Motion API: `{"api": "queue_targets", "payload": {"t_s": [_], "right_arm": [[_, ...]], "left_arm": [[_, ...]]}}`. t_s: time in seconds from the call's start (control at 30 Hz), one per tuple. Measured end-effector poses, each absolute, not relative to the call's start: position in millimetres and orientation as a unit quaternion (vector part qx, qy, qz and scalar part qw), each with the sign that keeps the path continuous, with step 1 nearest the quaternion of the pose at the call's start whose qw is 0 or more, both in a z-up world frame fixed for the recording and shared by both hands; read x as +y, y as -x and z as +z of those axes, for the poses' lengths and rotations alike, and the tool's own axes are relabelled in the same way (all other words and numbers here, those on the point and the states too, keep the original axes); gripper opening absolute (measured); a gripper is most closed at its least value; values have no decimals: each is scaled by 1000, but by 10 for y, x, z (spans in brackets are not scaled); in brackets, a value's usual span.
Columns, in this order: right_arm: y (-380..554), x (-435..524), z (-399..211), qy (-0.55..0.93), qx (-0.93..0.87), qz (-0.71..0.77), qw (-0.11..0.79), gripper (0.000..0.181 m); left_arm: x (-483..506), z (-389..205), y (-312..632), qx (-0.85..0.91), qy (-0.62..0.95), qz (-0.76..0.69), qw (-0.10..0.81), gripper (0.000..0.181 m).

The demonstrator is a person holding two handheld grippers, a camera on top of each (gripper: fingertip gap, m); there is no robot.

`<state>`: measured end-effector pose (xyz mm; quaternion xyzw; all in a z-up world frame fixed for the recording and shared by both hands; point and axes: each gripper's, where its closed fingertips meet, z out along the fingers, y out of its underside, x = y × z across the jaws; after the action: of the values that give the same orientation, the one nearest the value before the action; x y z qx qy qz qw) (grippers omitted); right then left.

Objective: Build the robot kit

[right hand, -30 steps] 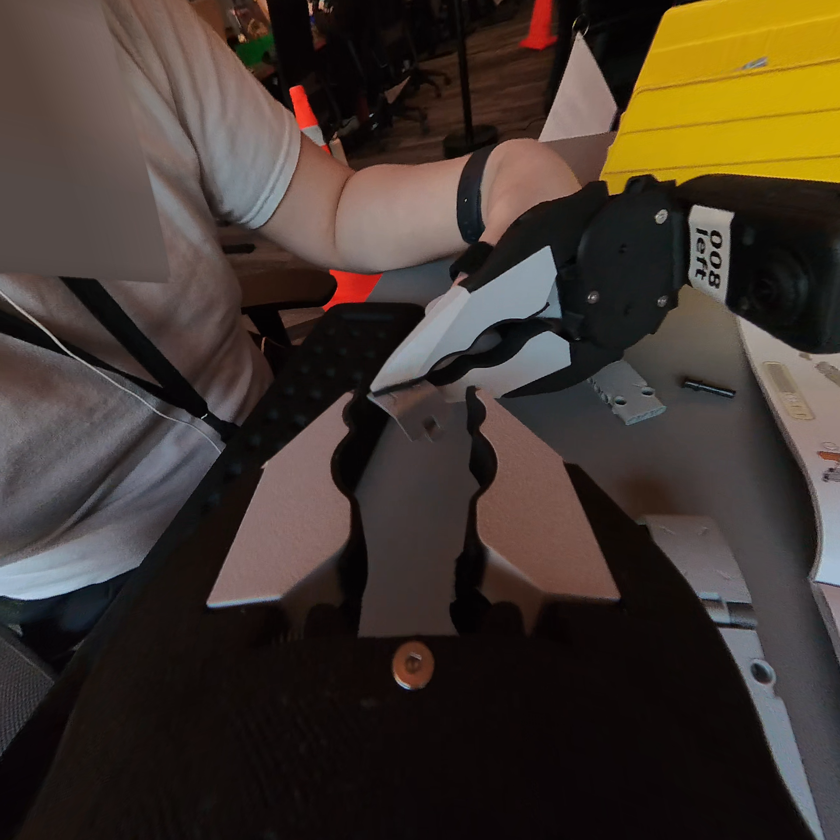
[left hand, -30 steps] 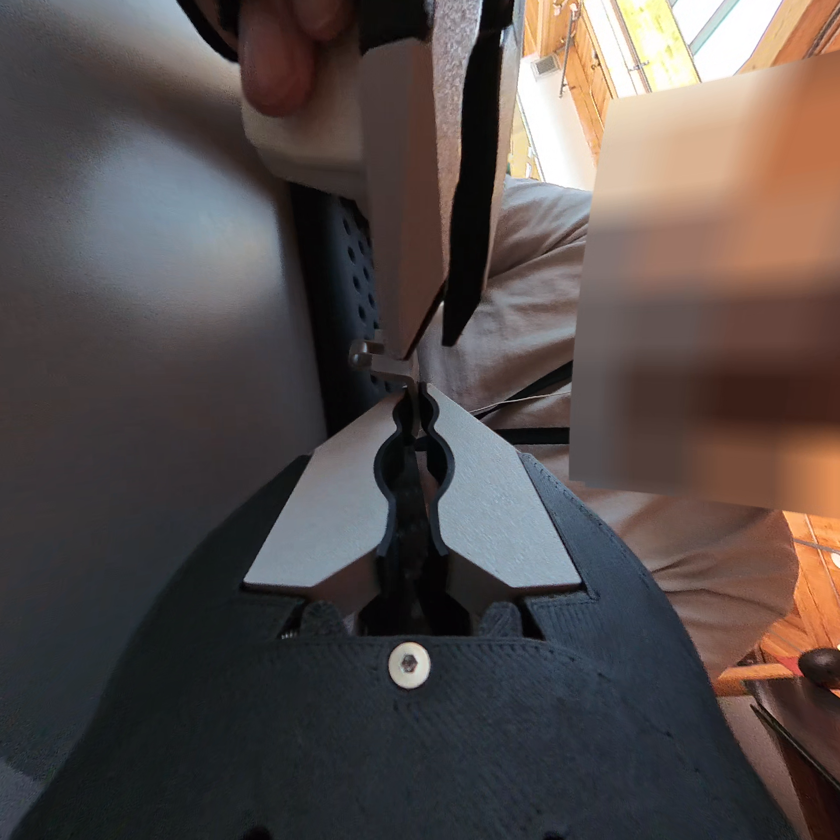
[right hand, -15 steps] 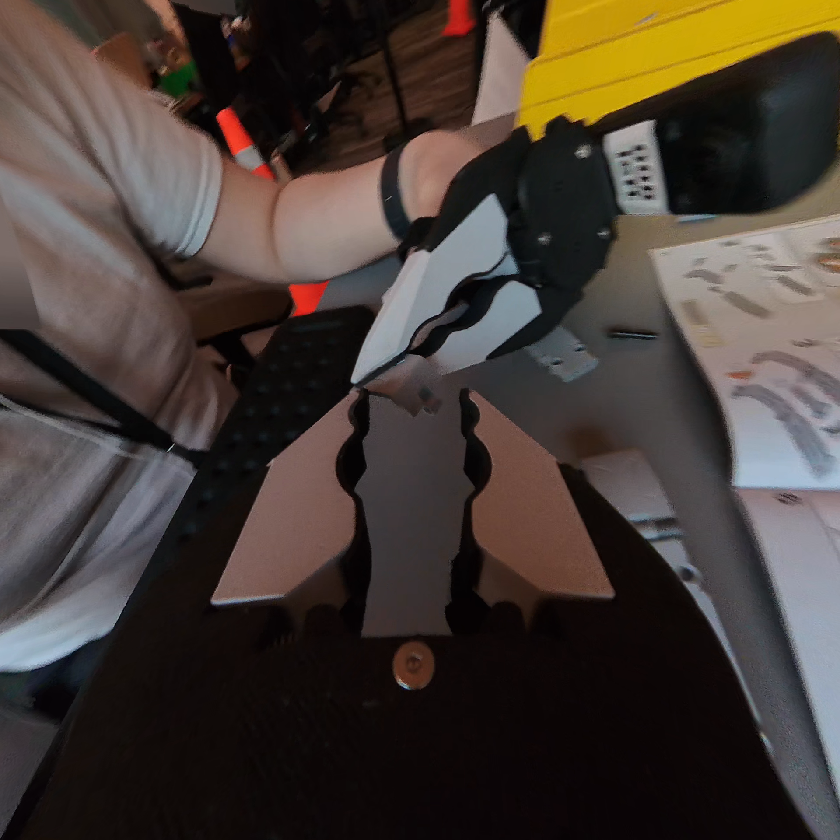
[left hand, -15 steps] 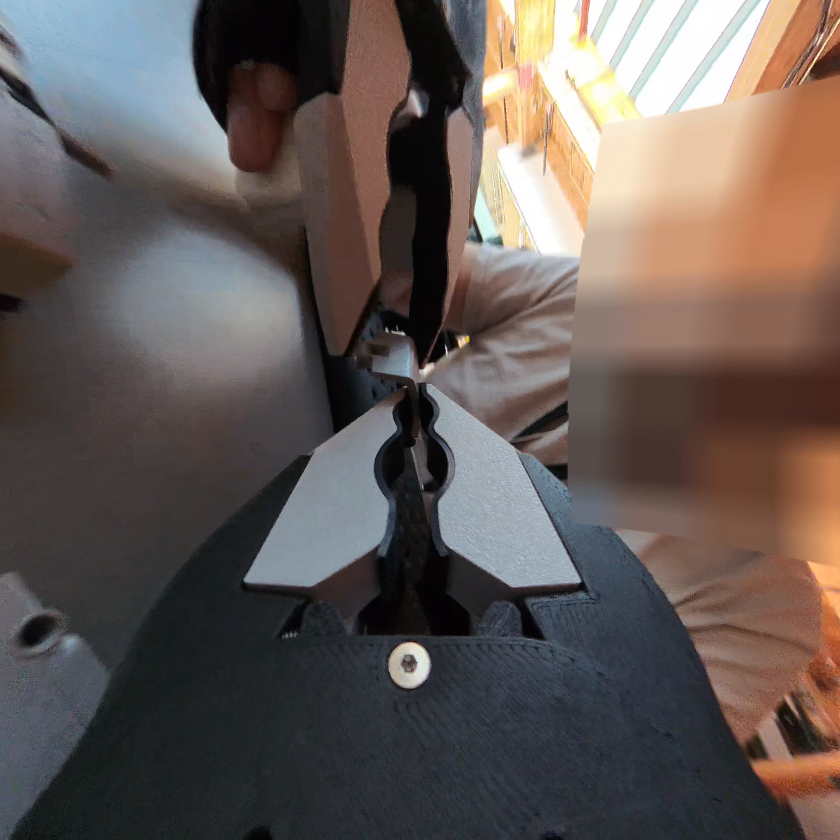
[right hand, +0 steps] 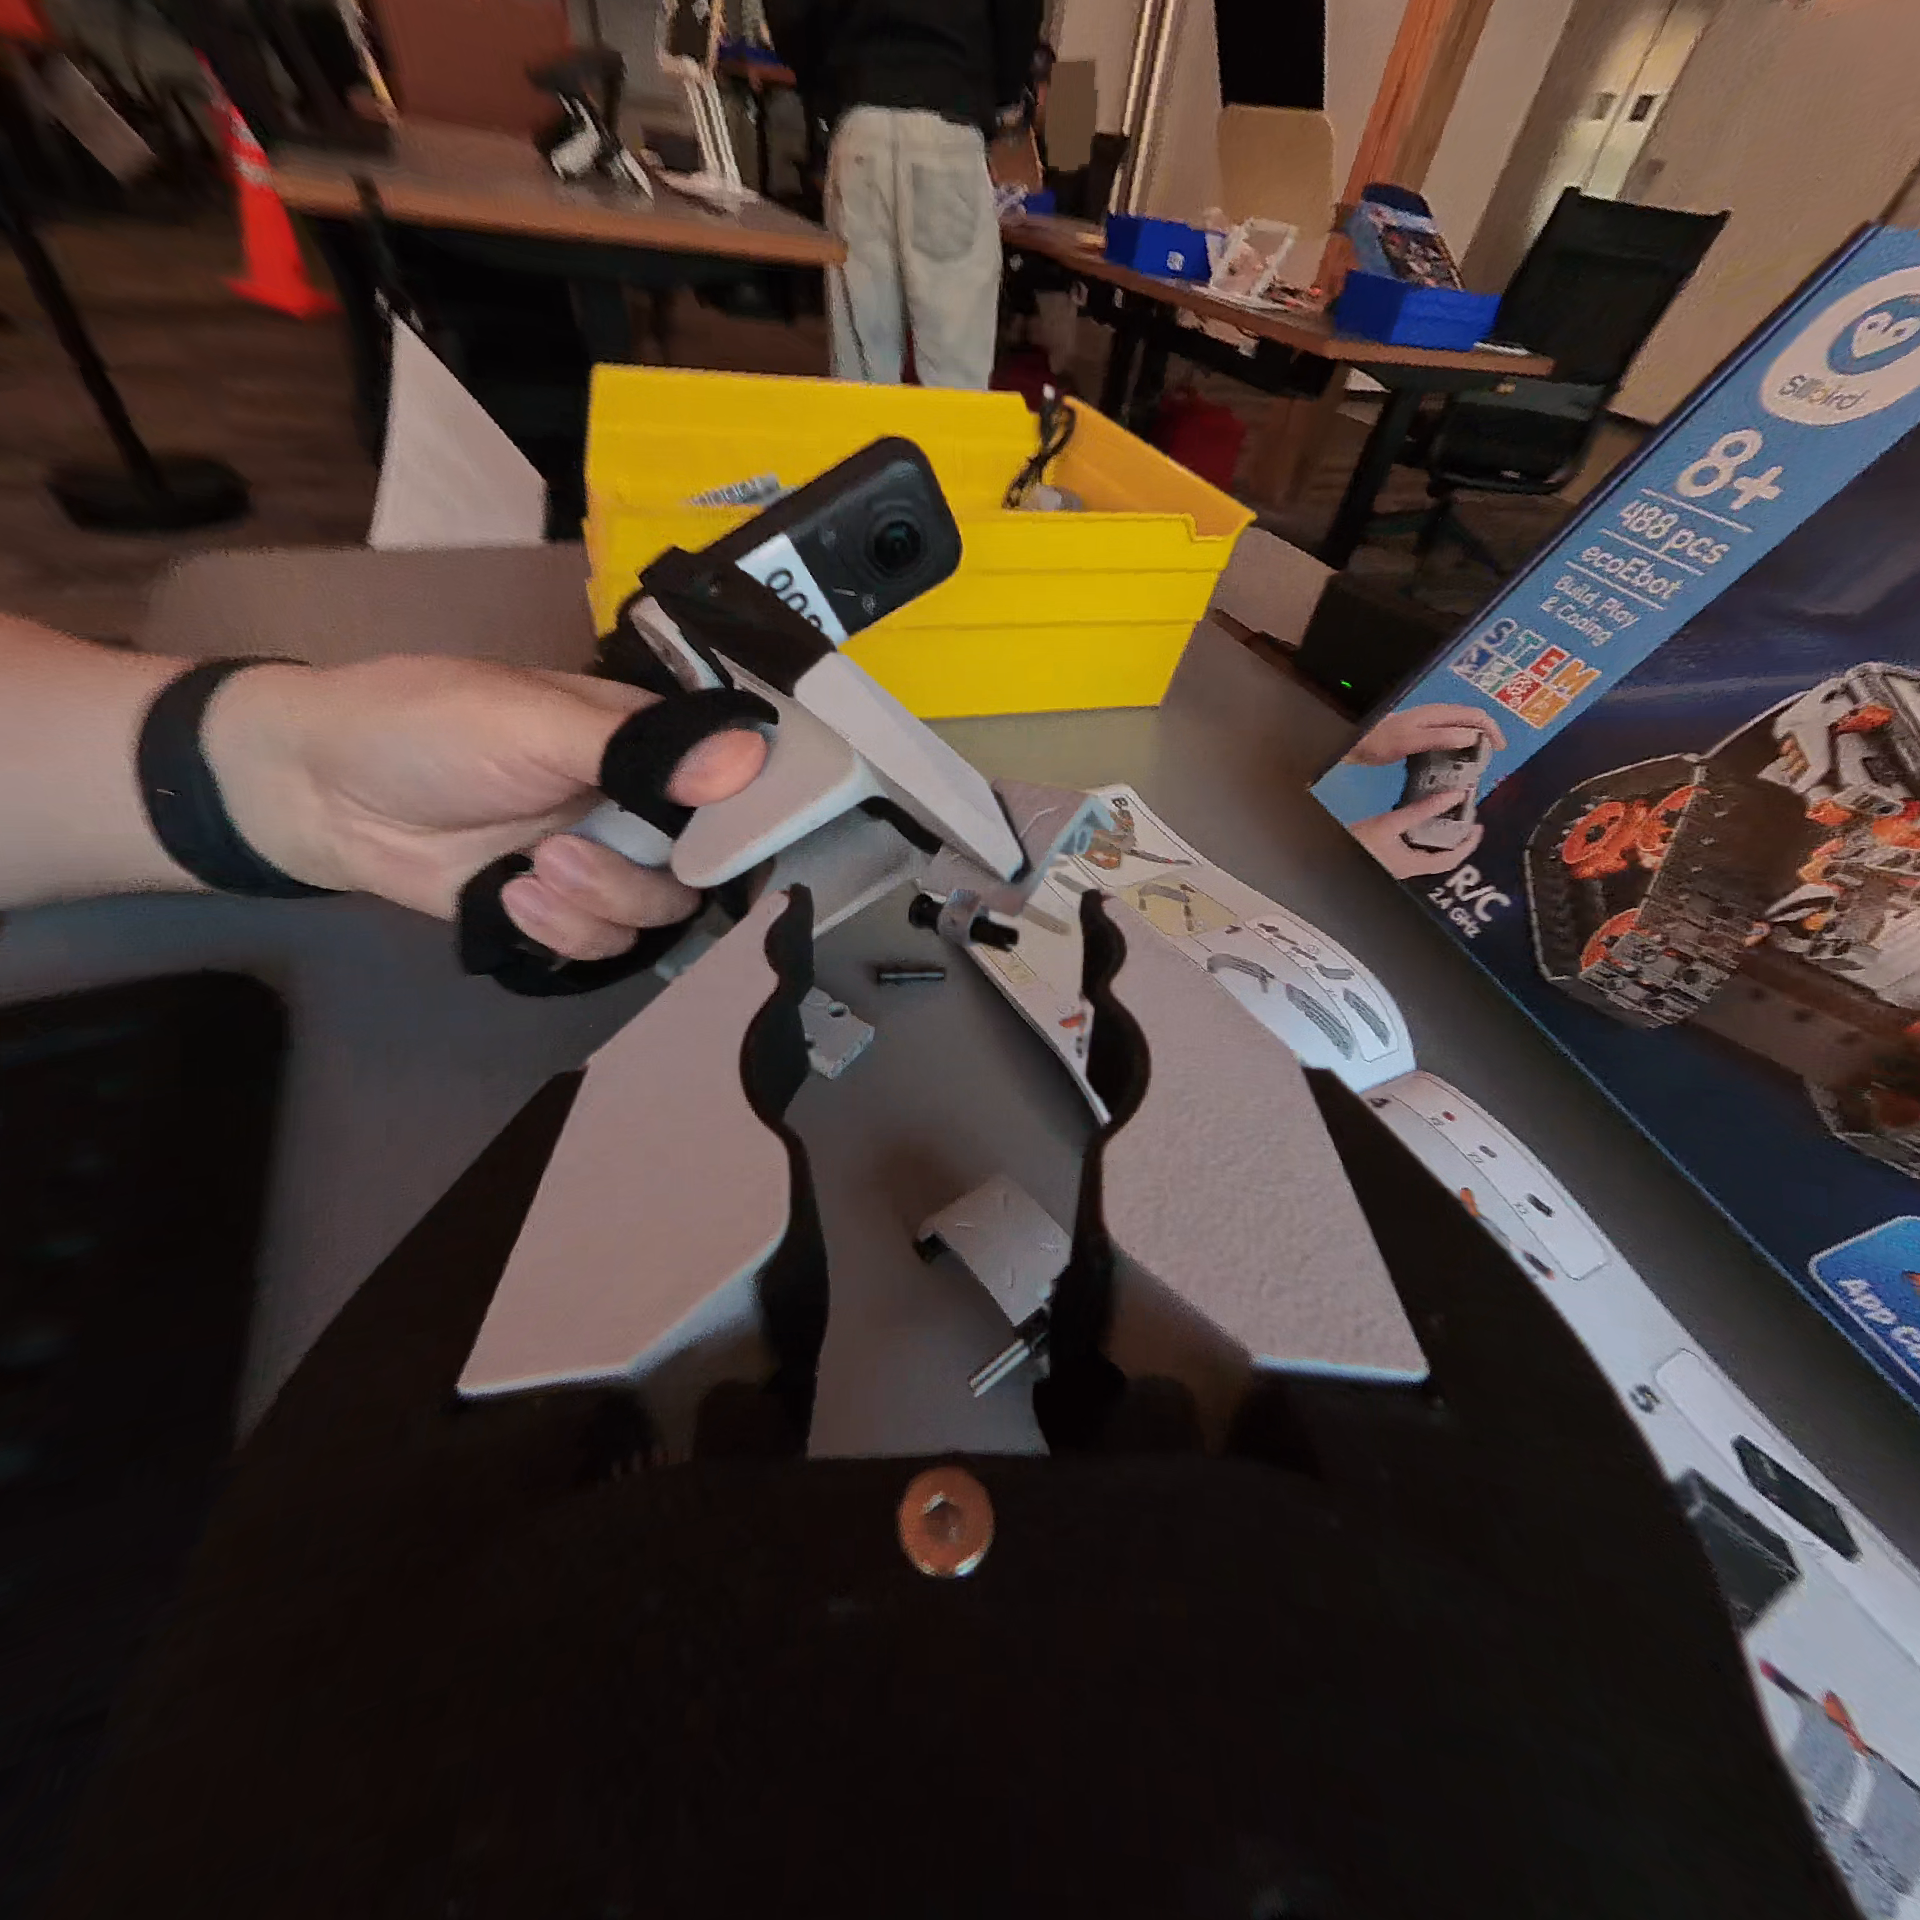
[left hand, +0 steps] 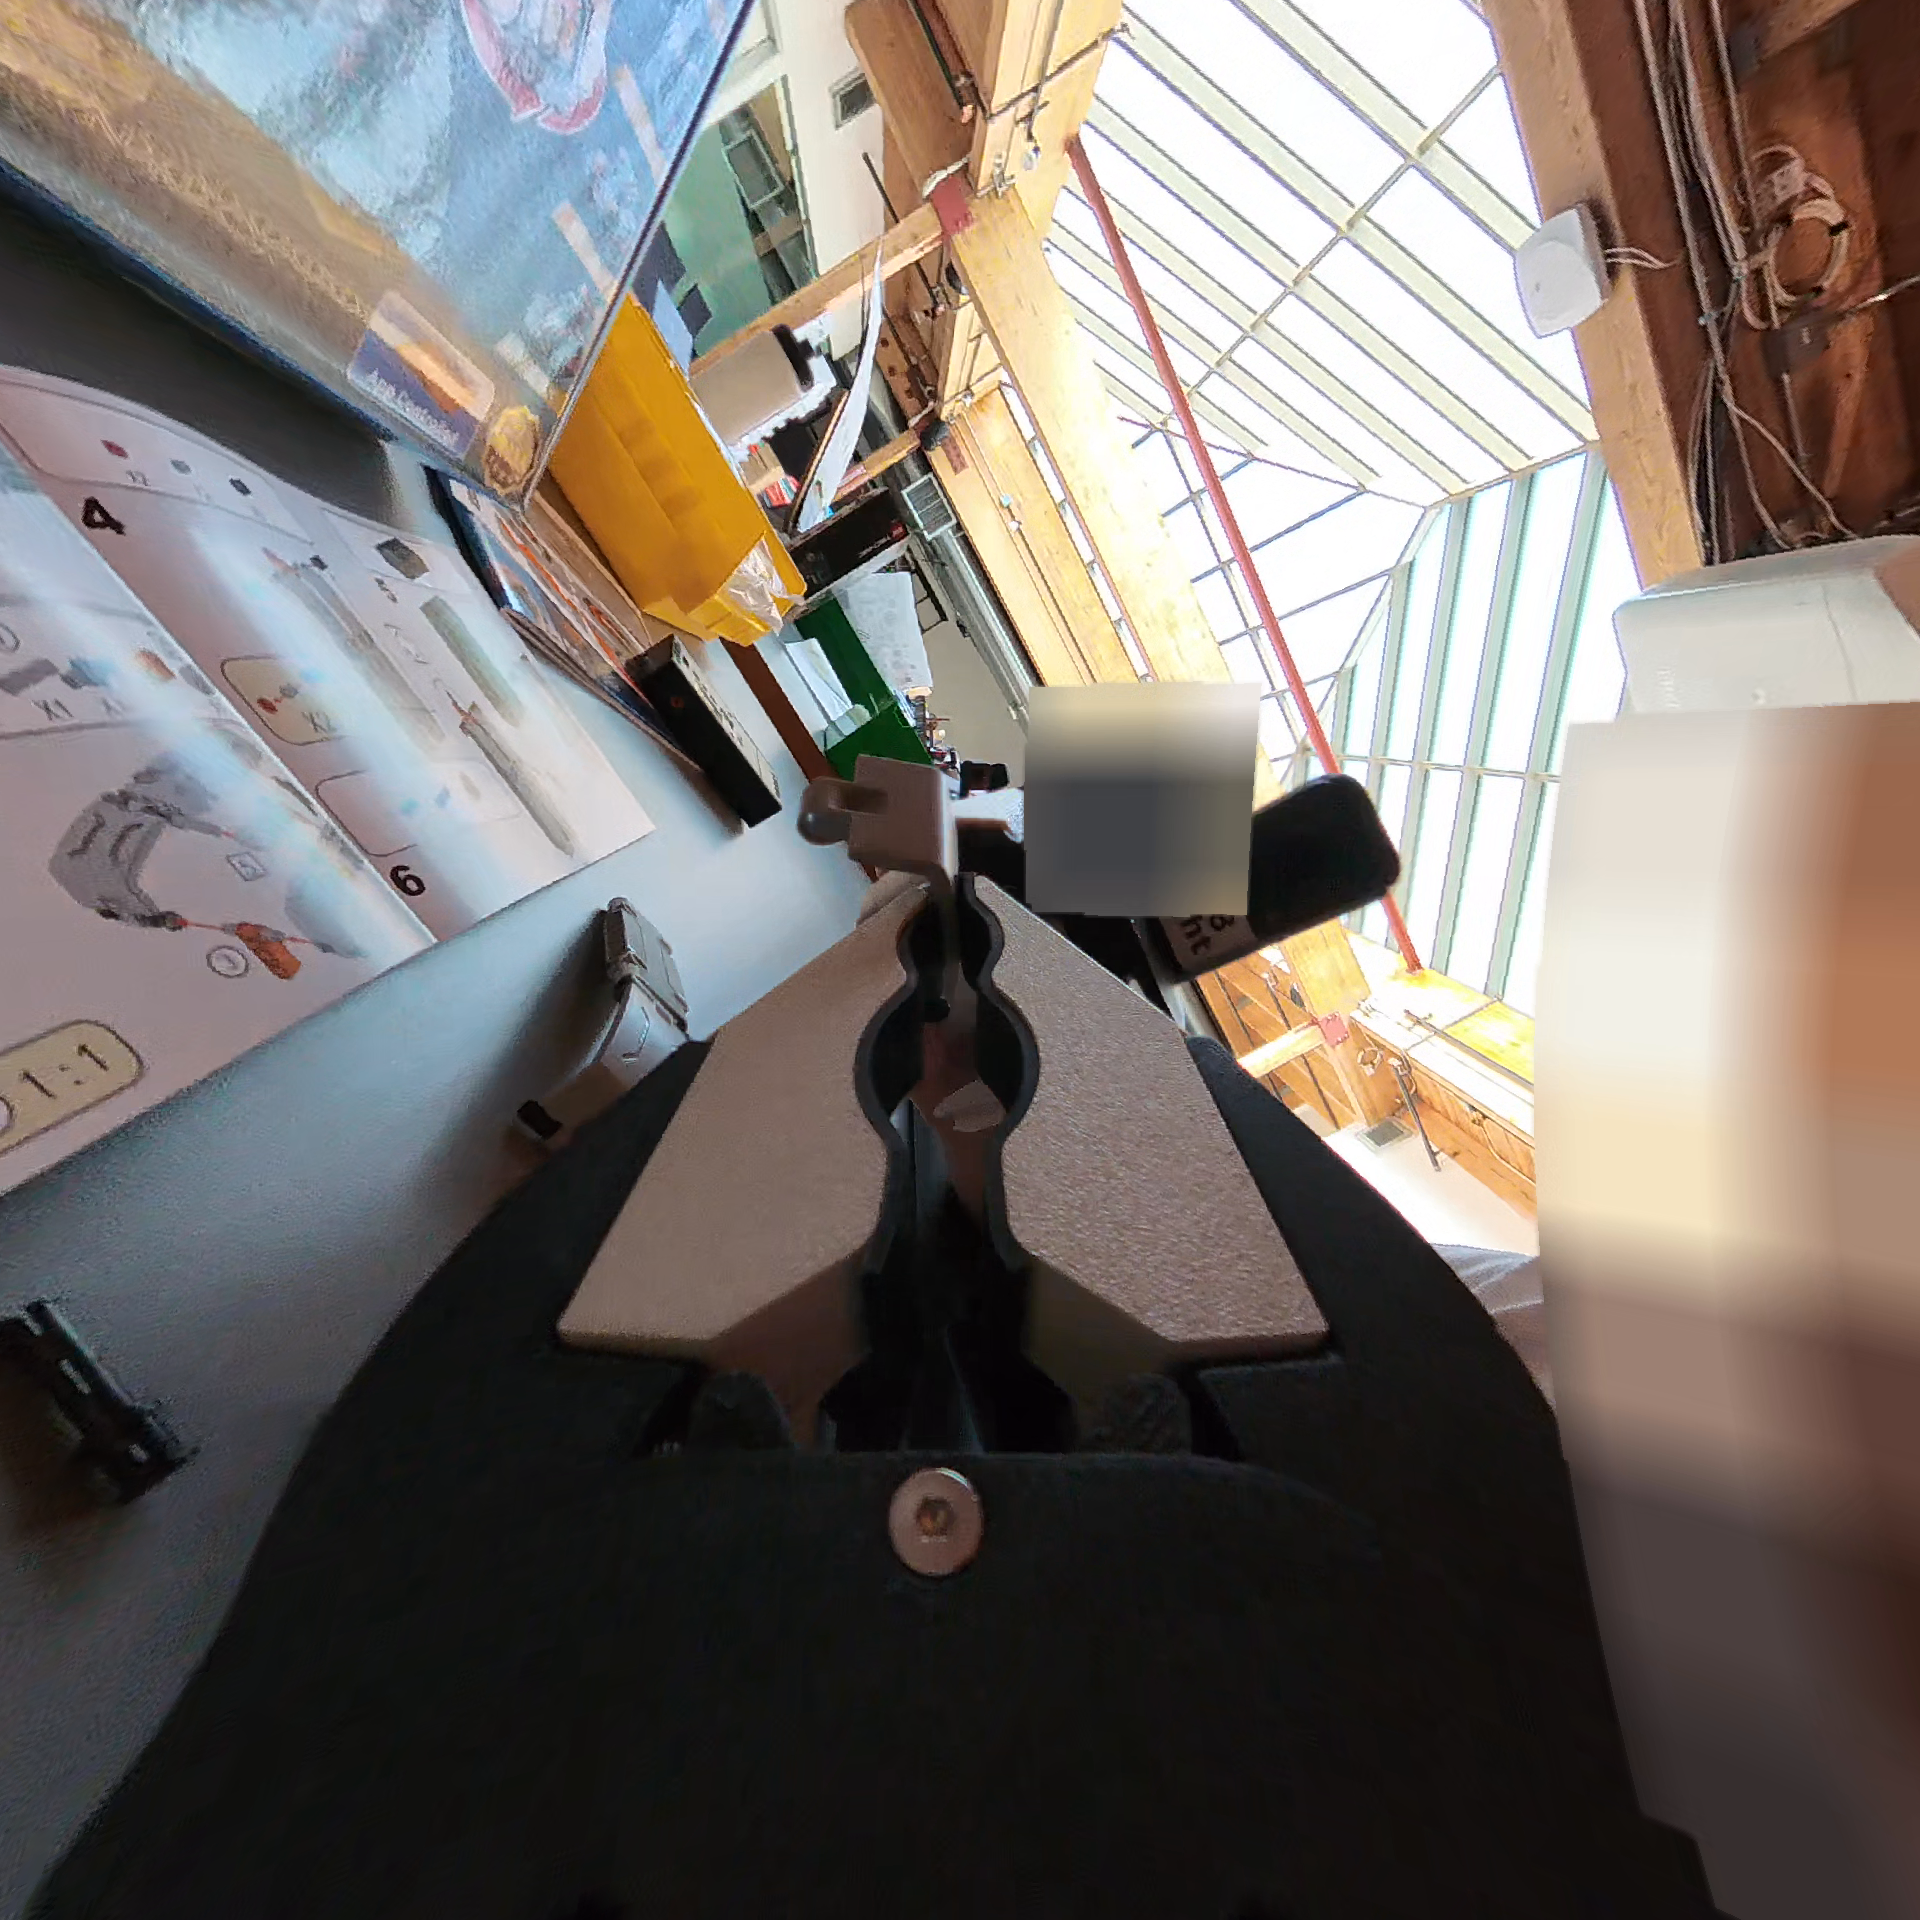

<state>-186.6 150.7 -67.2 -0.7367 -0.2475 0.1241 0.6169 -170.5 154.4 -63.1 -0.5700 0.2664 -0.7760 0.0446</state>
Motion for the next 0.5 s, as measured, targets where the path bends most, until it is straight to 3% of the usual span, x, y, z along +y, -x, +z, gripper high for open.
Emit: {"api": "queue_targets", "payload": {"t_s": [0.1,0.2,0.5], "right_arm": [[1870,1594,-763,751,-241,89,608,47],[1799,1609,-765,762,-235,78,599,24],[1776,1481,-760,772,-241,175,562,22]], "left_arm": [[1496,-668,1659,254,578,-774,58,0],[1446,-686,1622,259,580,-768,76,0],[1362,-640,1631,262,563,-783,34,4]]}}
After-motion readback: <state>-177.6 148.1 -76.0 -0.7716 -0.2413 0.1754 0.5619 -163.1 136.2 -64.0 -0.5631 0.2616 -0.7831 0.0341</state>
